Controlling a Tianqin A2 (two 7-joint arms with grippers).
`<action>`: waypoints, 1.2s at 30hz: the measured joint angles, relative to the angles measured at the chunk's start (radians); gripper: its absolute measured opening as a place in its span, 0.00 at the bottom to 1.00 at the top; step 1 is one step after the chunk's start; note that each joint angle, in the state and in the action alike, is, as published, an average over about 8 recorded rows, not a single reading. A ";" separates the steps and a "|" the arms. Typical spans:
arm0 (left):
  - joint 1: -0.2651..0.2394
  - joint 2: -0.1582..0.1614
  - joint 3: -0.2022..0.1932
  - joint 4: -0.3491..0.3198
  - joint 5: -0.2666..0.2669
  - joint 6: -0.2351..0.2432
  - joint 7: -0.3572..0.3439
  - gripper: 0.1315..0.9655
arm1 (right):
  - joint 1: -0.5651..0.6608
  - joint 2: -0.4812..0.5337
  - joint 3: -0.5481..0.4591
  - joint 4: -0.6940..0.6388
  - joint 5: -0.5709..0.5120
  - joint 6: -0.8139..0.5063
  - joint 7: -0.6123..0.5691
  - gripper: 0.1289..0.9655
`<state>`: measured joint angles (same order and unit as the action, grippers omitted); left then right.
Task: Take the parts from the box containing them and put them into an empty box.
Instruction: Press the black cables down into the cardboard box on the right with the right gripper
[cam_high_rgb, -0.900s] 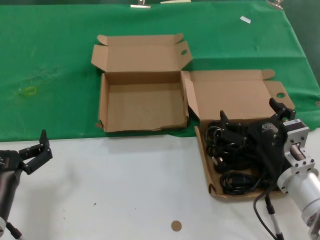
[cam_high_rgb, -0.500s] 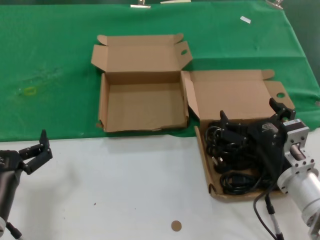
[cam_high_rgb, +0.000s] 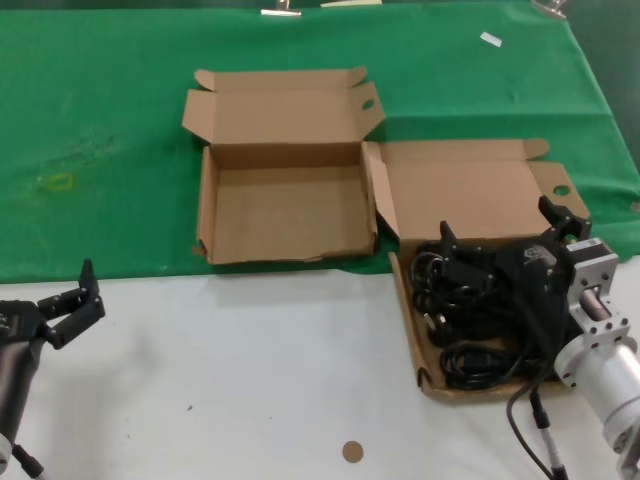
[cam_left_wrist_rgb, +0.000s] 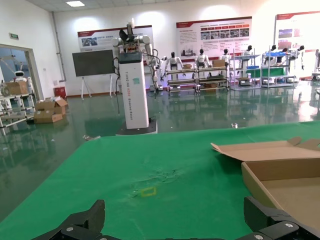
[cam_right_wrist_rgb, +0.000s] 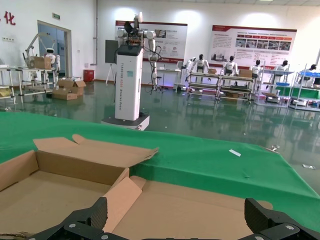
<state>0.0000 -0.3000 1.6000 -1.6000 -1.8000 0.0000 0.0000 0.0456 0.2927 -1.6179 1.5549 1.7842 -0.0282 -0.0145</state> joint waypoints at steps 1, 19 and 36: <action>0.000 0.000 0.000 0.000 0.000 0.000 0.000 1.00 | 0.000 0.000 0.000 0.000 0.000 0.000 0.000 1.00; 0.000 0.000 0.000 0.000 0.000 0.000 0.000 0.86 | 0.005 0.022 -0.017 -0.007 -0.005 0.000 -0.001 1.00; 0.000 0.000 0.000 0.000 0.000 0.000 0.000 0.54 | 0.034 0.201 -0.108 0.002 -0.059 -0.043 0.020 1.00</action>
<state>0.0000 -0.3000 1.6000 -1.6000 -1.7999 0.0000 -0.0001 0.0799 0.4933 -1.7263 1.5571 1.7252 -0.0708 0.0057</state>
